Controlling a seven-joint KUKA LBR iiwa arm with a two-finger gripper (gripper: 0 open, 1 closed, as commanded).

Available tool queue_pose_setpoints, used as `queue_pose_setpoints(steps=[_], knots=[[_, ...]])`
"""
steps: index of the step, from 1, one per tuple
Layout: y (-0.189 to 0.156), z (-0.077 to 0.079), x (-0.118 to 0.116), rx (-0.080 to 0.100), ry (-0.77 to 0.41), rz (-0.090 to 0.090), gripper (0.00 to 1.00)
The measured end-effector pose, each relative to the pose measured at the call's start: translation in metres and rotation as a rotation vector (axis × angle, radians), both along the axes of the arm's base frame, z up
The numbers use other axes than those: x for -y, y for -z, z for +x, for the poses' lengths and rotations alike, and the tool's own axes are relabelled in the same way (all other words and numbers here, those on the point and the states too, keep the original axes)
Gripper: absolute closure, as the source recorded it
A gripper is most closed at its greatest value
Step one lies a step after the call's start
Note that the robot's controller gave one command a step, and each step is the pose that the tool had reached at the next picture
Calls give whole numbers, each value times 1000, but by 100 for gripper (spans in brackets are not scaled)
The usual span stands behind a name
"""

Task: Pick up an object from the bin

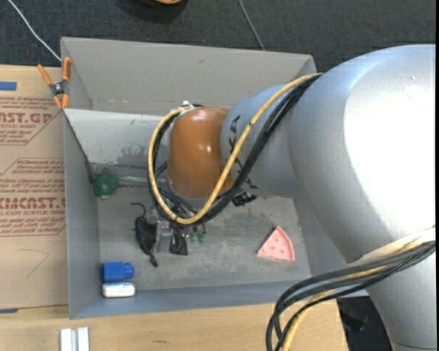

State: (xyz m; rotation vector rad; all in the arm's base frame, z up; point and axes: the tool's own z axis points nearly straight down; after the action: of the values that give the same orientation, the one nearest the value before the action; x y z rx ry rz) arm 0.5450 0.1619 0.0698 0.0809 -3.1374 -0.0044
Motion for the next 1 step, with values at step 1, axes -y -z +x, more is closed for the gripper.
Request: queue_pose_setpoints(steps=[1], knots=[[-91,1,2,2,1,2,100]])
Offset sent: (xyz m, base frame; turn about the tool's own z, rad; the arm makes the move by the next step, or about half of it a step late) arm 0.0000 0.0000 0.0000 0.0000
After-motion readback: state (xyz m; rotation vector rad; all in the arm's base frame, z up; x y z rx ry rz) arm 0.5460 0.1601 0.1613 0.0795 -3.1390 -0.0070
